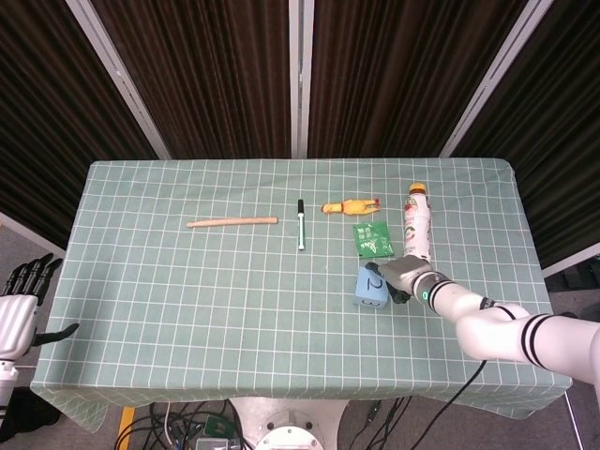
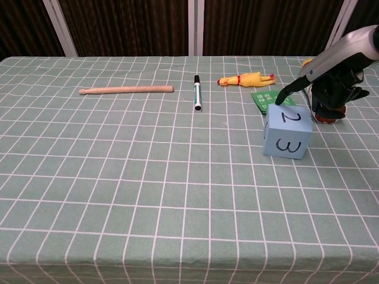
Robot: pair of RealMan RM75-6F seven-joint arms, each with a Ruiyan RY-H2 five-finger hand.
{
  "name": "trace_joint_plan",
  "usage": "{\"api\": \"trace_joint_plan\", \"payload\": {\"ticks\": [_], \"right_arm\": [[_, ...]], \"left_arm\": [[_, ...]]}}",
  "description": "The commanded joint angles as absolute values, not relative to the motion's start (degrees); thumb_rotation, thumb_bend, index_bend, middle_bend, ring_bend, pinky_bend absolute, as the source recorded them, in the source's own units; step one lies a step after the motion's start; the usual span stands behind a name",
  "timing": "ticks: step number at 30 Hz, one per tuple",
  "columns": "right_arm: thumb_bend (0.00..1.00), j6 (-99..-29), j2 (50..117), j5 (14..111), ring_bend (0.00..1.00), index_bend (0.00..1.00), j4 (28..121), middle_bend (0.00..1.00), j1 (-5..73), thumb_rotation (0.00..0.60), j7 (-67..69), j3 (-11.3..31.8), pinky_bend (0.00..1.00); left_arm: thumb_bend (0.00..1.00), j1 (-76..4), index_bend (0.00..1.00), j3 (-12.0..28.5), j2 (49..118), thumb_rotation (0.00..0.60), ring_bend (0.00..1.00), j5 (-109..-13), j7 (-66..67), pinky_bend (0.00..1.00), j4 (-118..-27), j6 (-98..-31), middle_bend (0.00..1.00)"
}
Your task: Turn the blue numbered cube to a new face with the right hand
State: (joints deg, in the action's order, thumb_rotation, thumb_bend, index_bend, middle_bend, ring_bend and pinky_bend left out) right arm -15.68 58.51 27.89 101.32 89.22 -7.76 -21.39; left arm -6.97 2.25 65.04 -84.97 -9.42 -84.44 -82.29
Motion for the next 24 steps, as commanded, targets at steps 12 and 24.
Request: {"api": "trace_joint_plan", "payload": {"ticks": [12,24], "right_arm": [[1.0,-17.1,59.6,27.6,0.86,0.0,100.7,0.99,92.0,0.6,-3.5,-23.7,0.78],[1.0,-16.1,62.7,28.0,0.86,0.0,98.2,0.99,93.6,0.6,-1.3,-25.3,0.78]], "left_arm": [[0.02,-6.5,0.03,2.2,65.3,0.6,0.0,-85.0,-11.4,0.0,-82.7,-82.7,0.0],[0.02,-6.5,0.03,2.1,65.6,0.6,0.0,-84.9,-11.6,0.0,-82.1,-82.1,0.0]]}}
